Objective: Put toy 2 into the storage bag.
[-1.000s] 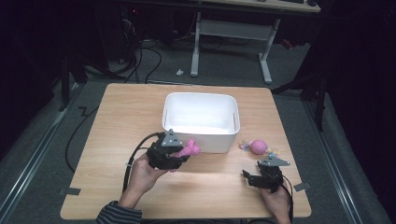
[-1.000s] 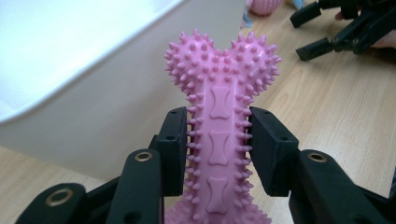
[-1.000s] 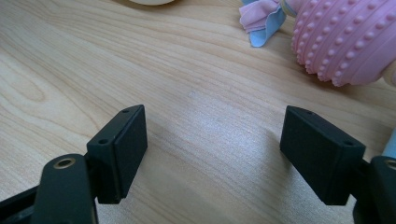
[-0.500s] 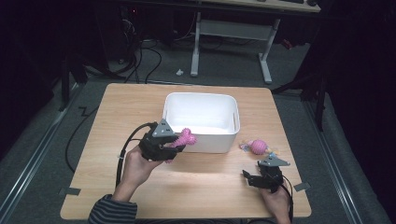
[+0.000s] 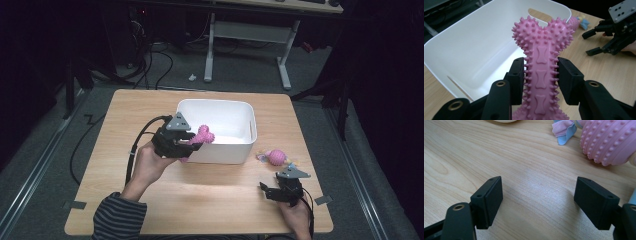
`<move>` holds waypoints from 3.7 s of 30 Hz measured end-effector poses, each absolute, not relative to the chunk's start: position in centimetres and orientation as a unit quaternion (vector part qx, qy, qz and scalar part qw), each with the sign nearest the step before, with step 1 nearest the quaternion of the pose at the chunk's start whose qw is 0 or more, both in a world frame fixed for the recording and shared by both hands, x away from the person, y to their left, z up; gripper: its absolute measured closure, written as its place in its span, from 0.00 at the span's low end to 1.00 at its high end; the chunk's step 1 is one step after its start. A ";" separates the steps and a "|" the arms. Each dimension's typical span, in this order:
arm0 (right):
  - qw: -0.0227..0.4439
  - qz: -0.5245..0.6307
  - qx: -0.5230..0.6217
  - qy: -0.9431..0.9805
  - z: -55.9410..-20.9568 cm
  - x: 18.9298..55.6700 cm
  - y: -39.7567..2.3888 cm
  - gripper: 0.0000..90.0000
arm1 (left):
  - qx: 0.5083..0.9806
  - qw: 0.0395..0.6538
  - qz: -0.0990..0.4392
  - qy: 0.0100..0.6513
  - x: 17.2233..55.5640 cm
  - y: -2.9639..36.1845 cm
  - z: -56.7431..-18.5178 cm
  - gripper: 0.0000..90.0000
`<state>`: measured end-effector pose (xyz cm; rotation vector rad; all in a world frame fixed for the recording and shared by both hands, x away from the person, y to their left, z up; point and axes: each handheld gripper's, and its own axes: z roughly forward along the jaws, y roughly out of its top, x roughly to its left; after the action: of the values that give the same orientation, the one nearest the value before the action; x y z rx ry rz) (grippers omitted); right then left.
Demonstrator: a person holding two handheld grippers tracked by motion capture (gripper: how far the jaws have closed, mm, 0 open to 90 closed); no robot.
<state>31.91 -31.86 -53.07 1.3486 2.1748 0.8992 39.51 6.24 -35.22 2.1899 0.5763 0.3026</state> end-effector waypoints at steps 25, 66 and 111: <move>0.212 0.324 0.488 0.782 -53.1 31.9 -31.8 0.26 | 0.874 0.405 0.137 0.230 43.6 4.1 -33.1 0.66; 0.212 0.324 0.488 0.782 -53.1 31.9 -31.8 0.26 | 0.890 0.367 0.134 0.236 47.3 0.7 -36.8 0.65; 0.210 0.324 0.484 0.785 -53.1 31.8 -31.8 0.25 | 0.912 0.309 0.125 0.239 47.6 -1.4 -39.4 0.65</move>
<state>31.83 -31.76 -53.06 1.3463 2.1824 0.9002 47.56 -1.41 -39.42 2.4105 0.6315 0.3292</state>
